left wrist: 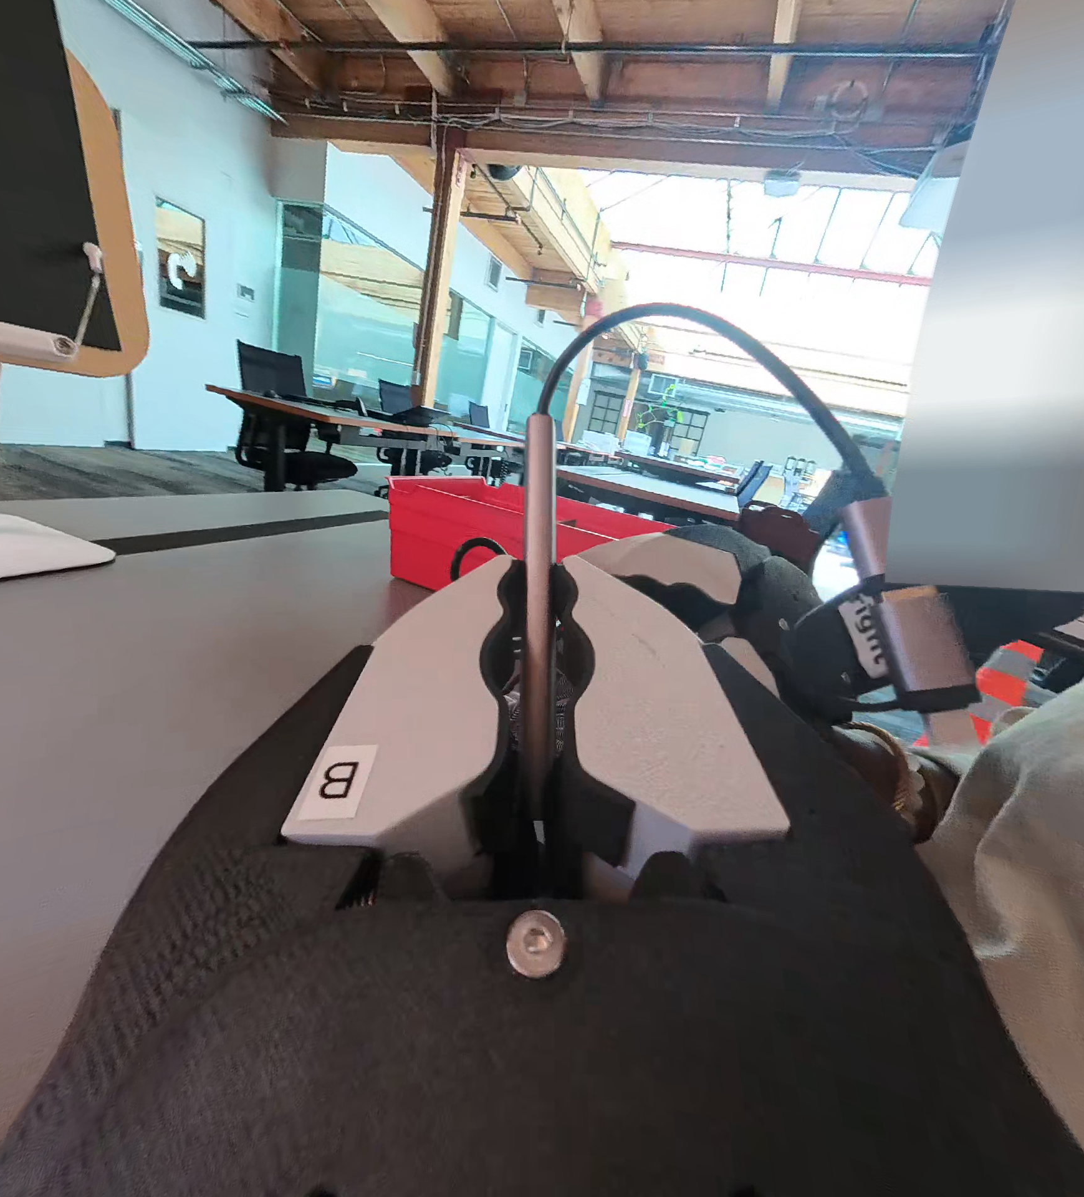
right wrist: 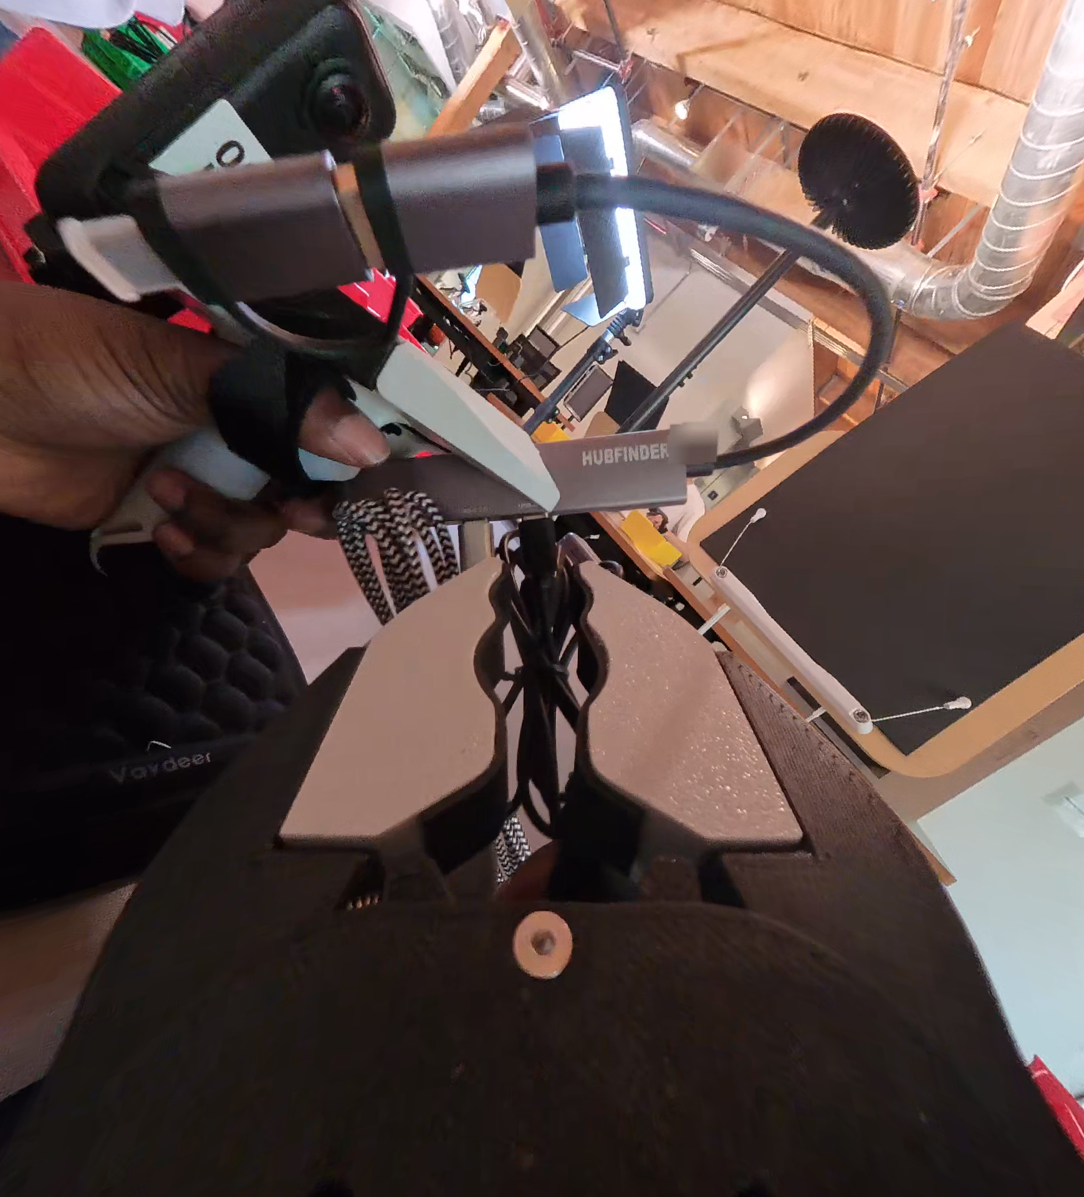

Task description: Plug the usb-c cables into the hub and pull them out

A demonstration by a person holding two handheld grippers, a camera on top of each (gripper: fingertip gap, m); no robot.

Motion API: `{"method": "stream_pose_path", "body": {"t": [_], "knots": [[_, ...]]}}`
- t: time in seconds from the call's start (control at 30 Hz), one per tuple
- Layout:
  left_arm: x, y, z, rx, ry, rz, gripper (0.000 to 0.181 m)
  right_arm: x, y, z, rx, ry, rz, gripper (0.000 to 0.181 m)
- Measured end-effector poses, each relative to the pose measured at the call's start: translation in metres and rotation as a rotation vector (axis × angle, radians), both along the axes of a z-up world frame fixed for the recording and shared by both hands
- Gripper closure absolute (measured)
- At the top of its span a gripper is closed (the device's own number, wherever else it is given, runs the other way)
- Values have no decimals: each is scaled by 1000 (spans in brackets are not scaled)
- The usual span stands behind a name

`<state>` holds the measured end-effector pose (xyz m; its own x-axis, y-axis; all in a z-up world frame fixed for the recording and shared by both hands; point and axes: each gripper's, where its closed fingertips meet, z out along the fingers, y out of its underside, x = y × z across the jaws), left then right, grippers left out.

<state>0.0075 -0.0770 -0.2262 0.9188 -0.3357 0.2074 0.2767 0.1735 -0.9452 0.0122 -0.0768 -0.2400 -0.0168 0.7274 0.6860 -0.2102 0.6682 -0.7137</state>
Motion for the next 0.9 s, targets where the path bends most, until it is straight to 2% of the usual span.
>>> {"method": "stream_pose_path", "body": {"t": [0.1, 0.27, 0.43, 0.63, 0.8, 0.9], "knots": [[8, 1, -1, -6, -28, -54, 174, -3, 3, -3, -1, -22, -21, 171], [6, 2, -3, -22, -89, -96, 174, -5, 4, -6, -29, -56, -18, 171], [4, 4, -6, -43, -140, -133, 174, -5, 7, -5, 15, -38, -65, 164], [6, 5, -7, -54, -140, -152, 174, -3, 5, -7, 93, -25, -77, 171], [9, 6, -11, -87, -140, -187, 174, -3, 5, -13, -92, -127, 47, 171], [10, 9, -15, -114, -125, -186, 174, -2, 7, -17, -112, -157, 54, 172]]}}
